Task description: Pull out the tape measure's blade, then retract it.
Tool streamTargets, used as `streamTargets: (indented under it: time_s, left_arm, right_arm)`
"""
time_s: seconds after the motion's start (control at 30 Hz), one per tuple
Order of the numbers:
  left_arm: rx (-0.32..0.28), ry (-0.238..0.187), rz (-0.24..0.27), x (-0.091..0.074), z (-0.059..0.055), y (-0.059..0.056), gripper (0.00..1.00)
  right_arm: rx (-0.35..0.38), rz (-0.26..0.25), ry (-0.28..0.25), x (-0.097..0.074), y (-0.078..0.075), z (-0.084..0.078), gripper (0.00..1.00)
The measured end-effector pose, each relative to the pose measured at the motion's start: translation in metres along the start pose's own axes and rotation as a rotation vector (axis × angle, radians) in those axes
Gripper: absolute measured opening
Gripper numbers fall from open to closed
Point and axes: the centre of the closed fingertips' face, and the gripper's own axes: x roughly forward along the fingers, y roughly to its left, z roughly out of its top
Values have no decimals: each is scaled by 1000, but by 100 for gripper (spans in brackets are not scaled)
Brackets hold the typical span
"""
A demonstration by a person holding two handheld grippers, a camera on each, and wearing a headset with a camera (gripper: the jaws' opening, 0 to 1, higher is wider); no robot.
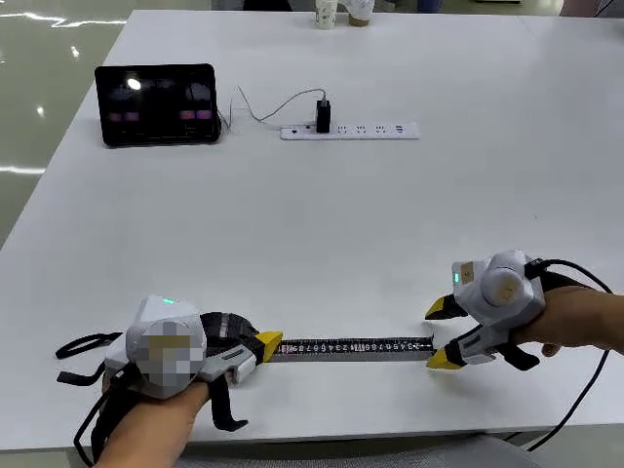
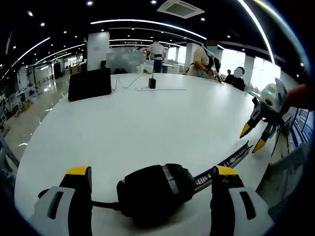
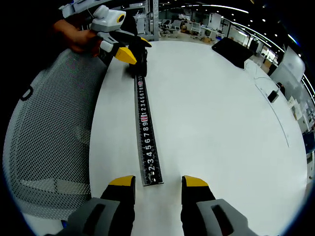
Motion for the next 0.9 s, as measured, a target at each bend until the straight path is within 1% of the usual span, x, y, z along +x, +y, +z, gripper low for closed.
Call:
streamTargets:
  time_s: [0.13, 0.3, 0.37, 0.5, 0.63, 0.77, 0.8, 0.9]
  left_arm:
    - [-6, 3, -2, 0, -1, 0, 99]
    - [-12, 1, -4, 0, -1, 0, 99]
    - [-13, 6, -9, 0, -2, -2, 99]
    - [-14, 4, -8, 0, -1, -2, 99]
    - [-22, 5, -7, 0, -1, -1, 98]
    - [-23, 11, -10, -1, -2, -2, 94]
    - [-25, 13, -12, -1, -3, -2, 94]
    - [-35, 31, -19, 0, -6, -3, 90]
  right_arm:
    - [-19, 10, 14, 0, 2, -2, 29]
    - [-64, 19, 38, 1, 4, -6, 25]
    - [-74, 22, 42, 2, 5, -5, 23]
    - [-105, 36, 60, 3, 6, -4, 19]
    - [-106, 37, 68, 5, 4, -5, 15]
    - [-112, 49, 77, 7, 6, -6, 13]
    - [-114, 46, 78, 7, 6, -6, 13]
    - [-114, 50, 74, 6, 5, -5, 12]
